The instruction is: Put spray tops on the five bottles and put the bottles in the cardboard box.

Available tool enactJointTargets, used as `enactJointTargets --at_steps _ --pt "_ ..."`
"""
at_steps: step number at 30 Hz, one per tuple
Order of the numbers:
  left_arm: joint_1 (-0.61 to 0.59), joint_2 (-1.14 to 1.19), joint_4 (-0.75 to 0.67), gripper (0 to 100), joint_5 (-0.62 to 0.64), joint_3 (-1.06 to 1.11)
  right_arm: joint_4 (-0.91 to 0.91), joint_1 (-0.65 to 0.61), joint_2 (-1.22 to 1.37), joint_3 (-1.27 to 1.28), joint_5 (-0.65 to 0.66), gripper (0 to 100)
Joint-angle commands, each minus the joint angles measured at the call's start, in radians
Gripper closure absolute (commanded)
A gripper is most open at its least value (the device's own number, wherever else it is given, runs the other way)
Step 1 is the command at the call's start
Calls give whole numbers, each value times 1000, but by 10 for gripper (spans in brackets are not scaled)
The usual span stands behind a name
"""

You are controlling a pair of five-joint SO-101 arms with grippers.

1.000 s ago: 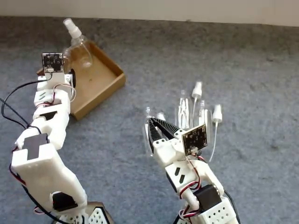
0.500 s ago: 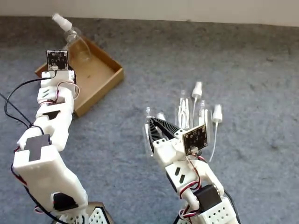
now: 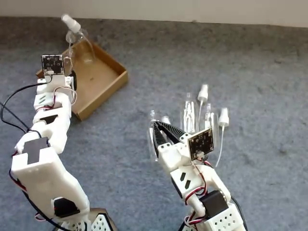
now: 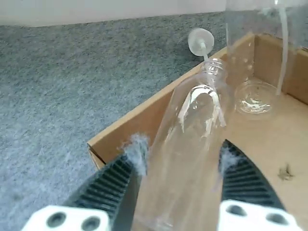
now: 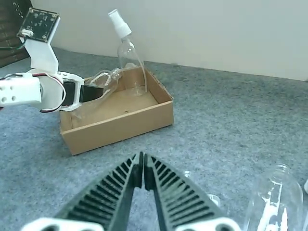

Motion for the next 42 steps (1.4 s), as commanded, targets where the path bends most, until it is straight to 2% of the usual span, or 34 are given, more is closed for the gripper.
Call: enactJointTargets --at_steps 1,12,18,21,28,36,39,42 --pt "-18 -25 -14 810 -3 -12 2 12 -5 134 9 993" --pt "-15 -257 -2 807 -3 81 2 12 -4 134 9 993" --pt "-16 -395 115 810 -3 99 2 12 -4 134 9 993" --pt "-12 -492 258 811 -3 96 2 13 -4 134 9 993" --pt "82 -760 770 811 -3 90 2 19 -4 134 6 993" --pt "252 -960 1174 811 -6 90 -2 302 -13 128 3 993" --pt "314 -1006 1278 811 -5 82 8 349 -13 70 5 993" --pt "366 -1018 1425 811 -3 -2 116 380 -13 -10 8 991"
